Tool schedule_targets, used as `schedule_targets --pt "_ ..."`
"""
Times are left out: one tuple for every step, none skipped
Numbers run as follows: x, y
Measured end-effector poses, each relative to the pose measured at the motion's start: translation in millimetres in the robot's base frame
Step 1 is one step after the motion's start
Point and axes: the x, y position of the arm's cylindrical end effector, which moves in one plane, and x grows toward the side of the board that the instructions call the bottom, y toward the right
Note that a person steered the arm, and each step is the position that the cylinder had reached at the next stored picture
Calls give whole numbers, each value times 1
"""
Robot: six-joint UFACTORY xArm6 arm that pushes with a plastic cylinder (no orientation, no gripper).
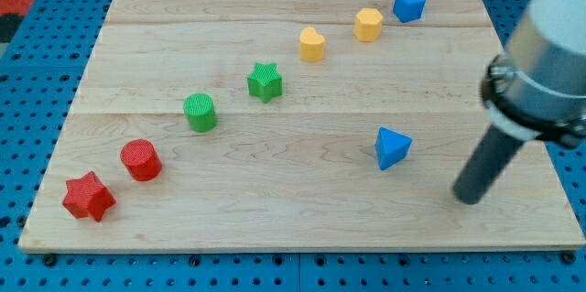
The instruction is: Move the blue triangle to the center
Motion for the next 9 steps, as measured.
schedule_targets --pt "-32 -34" --pt "-75 -43" --pt "-96 -61" --pt "-61 -55" --pt "-67 -93" --pt "-93 -115" --pt "-82 -89" --pt "-74 -58" --pt "-81 -46"
